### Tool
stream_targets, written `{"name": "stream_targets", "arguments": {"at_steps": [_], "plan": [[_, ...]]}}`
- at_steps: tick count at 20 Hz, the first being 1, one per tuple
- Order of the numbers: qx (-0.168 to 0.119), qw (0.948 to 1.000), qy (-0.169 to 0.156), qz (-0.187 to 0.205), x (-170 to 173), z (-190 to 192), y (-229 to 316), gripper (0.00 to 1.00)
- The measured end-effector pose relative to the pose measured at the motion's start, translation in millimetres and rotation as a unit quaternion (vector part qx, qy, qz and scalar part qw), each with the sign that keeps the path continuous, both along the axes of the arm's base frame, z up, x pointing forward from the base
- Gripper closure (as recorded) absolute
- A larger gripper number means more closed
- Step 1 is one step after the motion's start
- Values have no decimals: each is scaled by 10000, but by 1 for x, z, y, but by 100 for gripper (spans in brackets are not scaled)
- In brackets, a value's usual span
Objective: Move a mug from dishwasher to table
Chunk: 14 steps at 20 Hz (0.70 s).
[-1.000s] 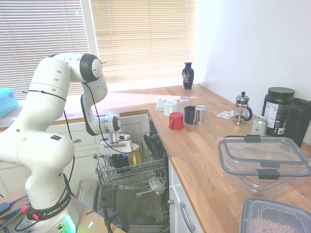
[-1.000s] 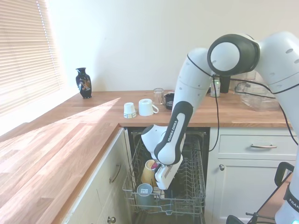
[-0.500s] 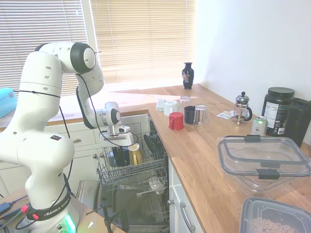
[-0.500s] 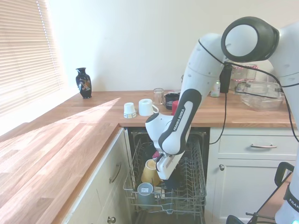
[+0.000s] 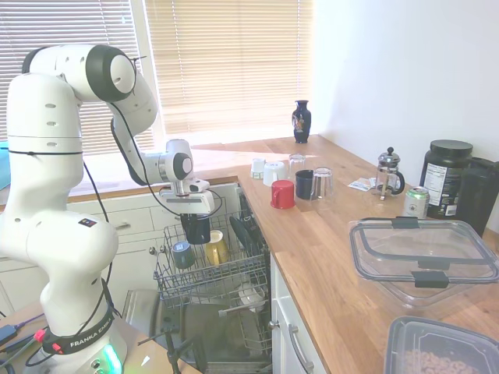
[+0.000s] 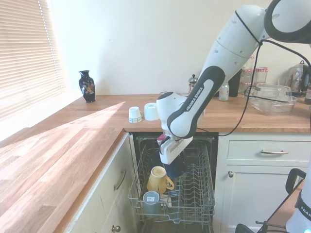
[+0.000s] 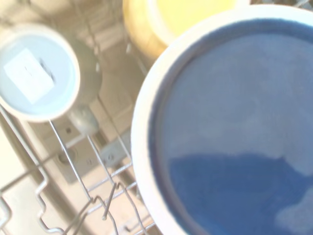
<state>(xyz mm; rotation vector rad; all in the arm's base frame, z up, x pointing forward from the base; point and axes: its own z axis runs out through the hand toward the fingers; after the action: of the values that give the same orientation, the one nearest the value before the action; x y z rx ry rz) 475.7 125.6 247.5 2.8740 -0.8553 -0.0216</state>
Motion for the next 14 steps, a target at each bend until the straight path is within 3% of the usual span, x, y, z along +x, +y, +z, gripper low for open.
{"name": "stream_targets", "arguments": {"at_steps": [8,14], "plan": [[384,9972,-421,-477,-2,83,-57,100],[531,9935,-588,-818,-7,121,-107,100]]}}
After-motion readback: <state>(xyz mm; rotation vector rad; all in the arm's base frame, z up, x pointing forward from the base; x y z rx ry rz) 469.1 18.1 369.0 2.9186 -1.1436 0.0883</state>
